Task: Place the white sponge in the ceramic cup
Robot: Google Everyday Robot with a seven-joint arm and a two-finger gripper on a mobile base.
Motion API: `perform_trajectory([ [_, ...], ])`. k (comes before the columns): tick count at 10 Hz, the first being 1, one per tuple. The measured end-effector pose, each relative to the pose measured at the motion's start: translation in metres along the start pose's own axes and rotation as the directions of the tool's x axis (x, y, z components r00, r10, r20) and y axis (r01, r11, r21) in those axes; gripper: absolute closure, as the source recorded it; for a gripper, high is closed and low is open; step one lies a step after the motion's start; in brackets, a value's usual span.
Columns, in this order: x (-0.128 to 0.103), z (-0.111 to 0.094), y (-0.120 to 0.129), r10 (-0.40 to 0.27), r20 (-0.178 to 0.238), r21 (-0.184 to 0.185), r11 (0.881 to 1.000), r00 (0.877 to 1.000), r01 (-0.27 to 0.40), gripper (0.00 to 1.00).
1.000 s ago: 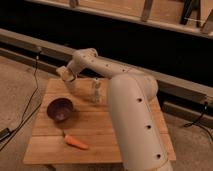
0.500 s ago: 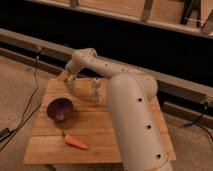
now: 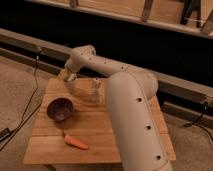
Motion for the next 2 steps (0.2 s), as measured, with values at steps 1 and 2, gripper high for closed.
perform_trajectory([
  [1,0.0053,-0.0097,0.0028,0.047,-0.071,0.036,0.998,0.996,-0.045,0.22],
  [2,0.0076,-0.0161,0.0053,0.081,-0.110,0.063,0.995,0.991,-0.074,0.22],
])
